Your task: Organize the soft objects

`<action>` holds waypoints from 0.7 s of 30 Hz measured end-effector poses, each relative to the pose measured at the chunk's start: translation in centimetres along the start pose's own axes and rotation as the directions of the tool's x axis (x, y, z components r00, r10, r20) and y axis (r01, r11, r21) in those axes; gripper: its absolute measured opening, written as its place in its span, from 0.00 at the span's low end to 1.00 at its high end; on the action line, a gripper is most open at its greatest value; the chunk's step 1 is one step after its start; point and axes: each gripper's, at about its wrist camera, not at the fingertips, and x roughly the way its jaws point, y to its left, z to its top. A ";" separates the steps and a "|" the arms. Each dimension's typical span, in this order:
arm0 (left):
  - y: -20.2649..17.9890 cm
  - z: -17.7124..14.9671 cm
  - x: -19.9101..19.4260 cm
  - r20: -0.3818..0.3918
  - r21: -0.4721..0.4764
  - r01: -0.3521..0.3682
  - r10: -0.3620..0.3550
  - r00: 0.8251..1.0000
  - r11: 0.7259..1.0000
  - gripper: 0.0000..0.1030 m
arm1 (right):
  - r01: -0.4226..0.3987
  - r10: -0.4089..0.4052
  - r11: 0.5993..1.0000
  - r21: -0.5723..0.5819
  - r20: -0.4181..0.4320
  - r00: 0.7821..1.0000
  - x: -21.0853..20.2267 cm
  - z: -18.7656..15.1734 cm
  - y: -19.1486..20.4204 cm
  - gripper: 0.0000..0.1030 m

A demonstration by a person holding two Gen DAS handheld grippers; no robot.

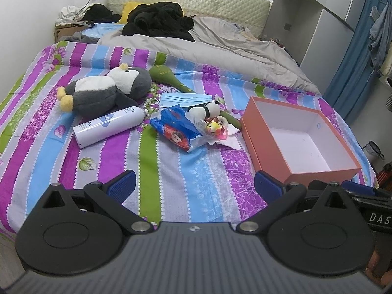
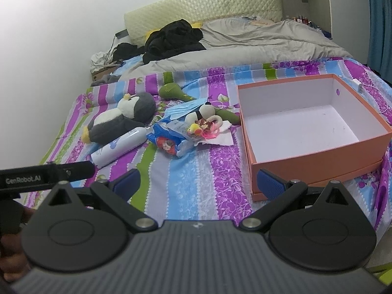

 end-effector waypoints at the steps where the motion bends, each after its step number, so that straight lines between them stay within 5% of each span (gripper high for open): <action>1: 0.0 0.0 0.0 0.000 -0.001 -0.001 0.001 1.000 1.000 1.00 | 0.000 0.000 1.000 0.001 0.001 1.000 0.0 0.0 0.0 1.00; 21: 0.6 0.1 1.6 -0.007 -0.010 0.004 -0.004 1.000 1.000 1.00 | 0.020 -0.020 0.999 0.040 -0.024 1.000 1.6 -0.3 -0.5 1.00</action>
